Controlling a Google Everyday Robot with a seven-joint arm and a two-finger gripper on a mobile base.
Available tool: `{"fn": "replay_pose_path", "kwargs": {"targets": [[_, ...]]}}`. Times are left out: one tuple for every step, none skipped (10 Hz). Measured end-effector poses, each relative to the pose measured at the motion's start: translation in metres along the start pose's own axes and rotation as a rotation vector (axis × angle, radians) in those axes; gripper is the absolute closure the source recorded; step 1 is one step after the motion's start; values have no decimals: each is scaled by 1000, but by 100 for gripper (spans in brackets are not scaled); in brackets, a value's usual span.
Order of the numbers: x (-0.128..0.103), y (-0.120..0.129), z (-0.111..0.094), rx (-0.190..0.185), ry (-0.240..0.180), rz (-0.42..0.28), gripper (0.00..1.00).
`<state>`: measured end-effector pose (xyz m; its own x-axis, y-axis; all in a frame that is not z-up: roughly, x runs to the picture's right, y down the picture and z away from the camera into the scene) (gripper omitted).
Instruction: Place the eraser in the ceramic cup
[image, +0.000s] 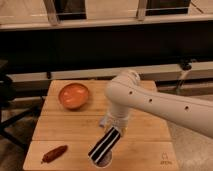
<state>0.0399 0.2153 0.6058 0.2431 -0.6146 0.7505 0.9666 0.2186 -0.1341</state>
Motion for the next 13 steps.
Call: {"fn": "replay_pose_path", "kwargs": {"targets": [[-1,-1,1,1,14,-5,96],[-1,-1,2,1,23,-8,96],[-2,-3,4,3,39,-17,96],[-2,-4,4,4,46,-22,96],[-2,-6,5,3,62,-34,96],[-3,-8,5,0,78,-46,96],[-3,-9,5,-2,94,-58,96],[-2,-11,5,-4,106,-68,96],[-2,-11,5,-5,115,-75,96],[0,-10,4,-8,125,-80,96],[2,-10,3,-8,128,-83,96],[4,-9,1,-5,128,-86,96],[7,-8,-1,0,114,-81,96]]}}
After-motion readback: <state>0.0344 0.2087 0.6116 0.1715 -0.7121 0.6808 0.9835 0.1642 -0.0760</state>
